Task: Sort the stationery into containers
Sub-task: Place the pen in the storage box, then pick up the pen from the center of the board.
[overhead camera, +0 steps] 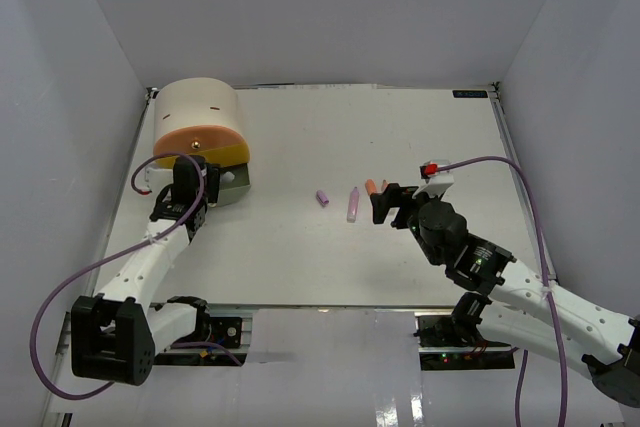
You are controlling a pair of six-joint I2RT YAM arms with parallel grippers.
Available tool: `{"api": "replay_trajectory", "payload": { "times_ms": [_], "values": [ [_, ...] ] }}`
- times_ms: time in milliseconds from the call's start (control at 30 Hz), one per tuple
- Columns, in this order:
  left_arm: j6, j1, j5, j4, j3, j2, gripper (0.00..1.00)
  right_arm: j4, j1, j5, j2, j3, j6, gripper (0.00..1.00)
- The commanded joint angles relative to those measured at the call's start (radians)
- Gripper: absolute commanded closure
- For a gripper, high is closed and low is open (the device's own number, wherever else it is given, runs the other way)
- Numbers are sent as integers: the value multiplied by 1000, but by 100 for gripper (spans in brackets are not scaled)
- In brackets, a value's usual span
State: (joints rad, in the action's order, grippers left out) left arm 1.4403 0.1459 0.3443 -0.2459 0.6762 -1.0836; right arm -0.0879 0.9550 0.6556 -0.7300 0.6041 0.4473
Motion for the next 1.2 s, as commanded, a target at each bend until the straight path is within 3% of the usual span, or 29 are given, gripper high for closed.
{"api": "replay_trajectory", "payload": {
  "times_ms": [0, 267, 367, 533, 600, 667, 867, 1167],
  "values": [
    [12, -5, -25, 34, 20, -7, 43, 30, -7, -4, 7, -6, 16, 10],
    [2, -6, -56, 42, 29, -13, 37, 25, -9, -17, 7, -10, 11, 10],
    [-76, -6, -96, 51, 46, 25, 32, 5, -12, -34, -8, -7, 11, 10],
    [-388, -6, -183, 27, 85, 114, 15, -78, -18, -66, -98, 54, 30, 9],
    [-507, -6, -240, -4, 112, 145, 2, -122, -19, -83, -169, 80, 40, 9],
    [-686, -6, -301, -33, 128, 171, 2, -160, -25, -112, -251, 118, 50, 9],
    [-975, -6, -435, -34, 85, 264, 2, -191, -36, -158, -463, 212, 83, 7],
    [-1083, -8, -502, 59, -108, 375, 2, -236, -48, -198, -761, 353, 148, 0]
  ]
}}
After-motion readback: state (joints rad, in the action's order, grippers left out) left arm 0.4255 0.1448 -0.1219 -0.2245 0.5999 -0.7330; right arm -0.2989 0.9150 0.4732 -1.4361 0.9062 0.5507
